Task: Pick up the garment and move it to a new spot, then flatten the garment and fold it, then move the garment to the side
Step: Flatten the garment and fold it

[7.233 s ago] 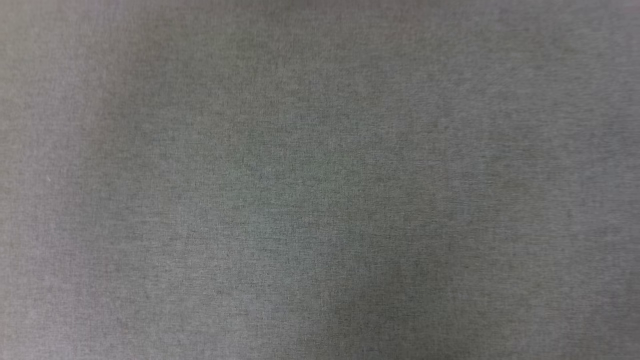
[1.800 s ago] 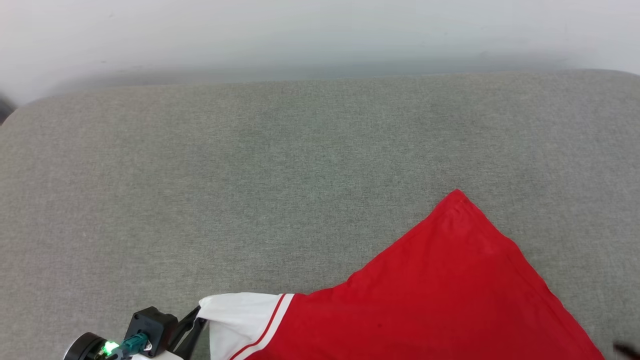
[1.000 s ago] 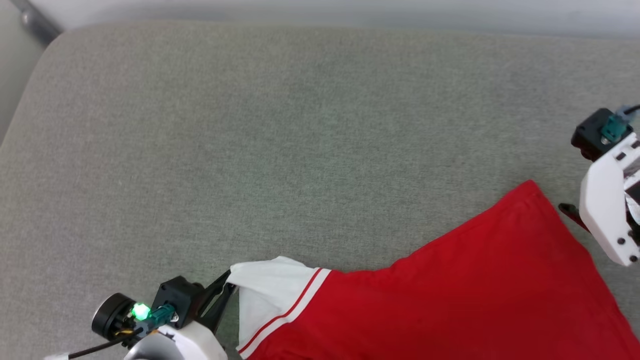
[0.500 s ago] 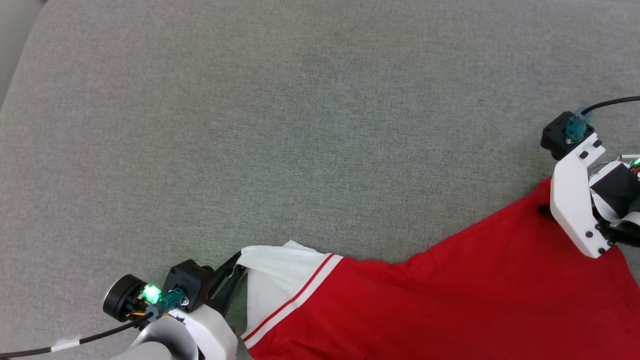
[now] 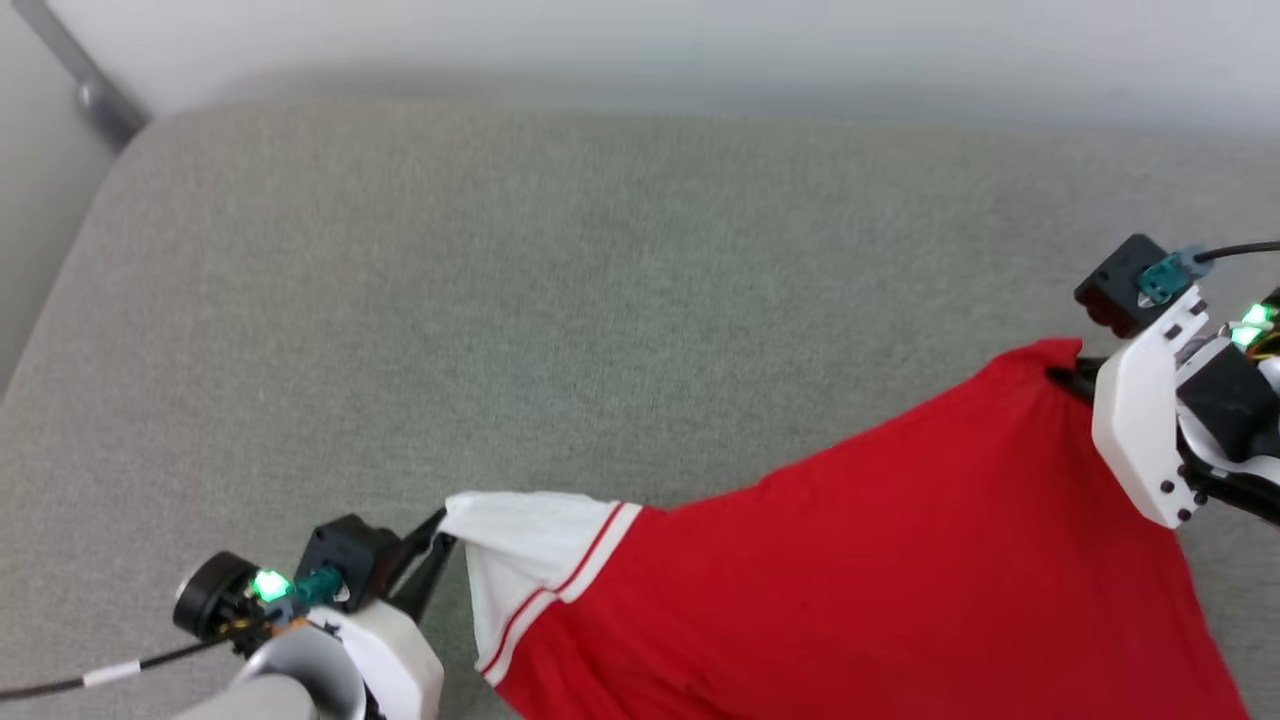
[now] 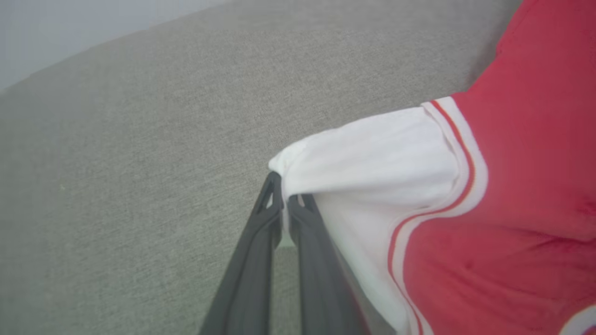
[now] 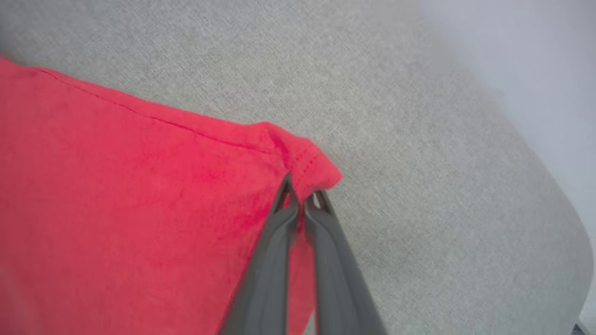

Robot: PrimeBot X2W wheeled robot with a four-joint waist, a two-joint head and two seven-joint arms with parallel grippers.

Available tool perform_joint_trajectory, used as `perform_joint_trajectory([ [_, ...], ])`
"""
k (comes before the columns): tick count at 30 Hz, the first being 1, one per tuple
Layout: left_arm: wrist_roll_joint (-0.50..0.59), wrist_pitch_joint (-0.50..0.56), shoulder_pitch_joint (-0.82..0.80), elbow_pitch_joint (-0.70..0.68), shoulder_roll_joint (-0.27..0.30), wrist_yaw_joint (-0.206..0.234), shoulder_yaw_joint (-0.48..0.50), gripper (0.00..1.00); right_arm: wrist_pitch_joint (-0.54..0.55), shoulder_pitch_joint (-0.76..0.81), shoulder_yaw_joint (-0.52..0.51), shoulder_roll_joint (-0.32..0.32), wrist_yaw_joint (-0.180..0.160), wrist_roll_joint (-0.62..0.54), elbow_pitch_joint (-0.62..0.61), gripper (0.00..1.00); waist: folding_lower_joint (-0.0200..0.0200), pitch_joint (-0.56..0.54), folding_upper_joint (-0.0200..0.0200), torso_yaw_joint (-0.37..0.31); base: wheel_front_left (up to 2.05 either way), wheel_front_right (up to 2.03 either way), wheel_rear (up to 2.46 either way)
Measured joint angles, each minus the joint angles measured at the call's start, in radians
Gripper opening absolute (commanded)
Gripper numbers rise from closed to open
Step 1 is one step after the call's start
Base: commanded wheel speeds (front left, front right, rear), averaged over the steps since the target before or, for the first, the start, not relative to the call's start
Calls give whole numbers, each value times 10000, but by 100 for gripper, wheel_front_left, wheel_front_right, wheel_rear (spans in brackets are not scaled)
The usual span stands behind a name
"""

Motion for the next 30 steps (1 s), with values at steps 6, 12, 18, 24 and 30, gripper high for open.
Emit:
perform_joint_trajectory([
  [6, 134, 362, -791, -105, 219, -151, 217, 0, -767, -192, -130, -94, 0, 42, -86, 0, 0, -897, 0, -248, 0, 0, 0],
  [12, 635, 1003, -2695, 38, 215, -669, 585, 0, -1175, -1129, -748, -54, 0, -219, -65, 0, 0, -1332, 0, -683, 0, 0, 0],
  [18, 1204, 1664, -5156, 715, -125, -1333, 1020, 0, -1442, -2416, -1547, 658, 2, -951, 309, 0, 0, -899, 0, -873, 0, 0, 0],
  [24, 1737, 2268, -7763, 1662, -577, -1990, 1469, 0, -1597, -4452, -2330, 1229, 2, -1983, 863, 0, 0, -47, 0, -981, 0, 0, 0],
  [30, 2059, 2554, -10202, 2938, -1083, -2608, 1893, 0, -1893, -6661, -2805, 1664, 0, -3012, 1858, 0, 1, 1024, 0, -996, 0, 0, 0],
])
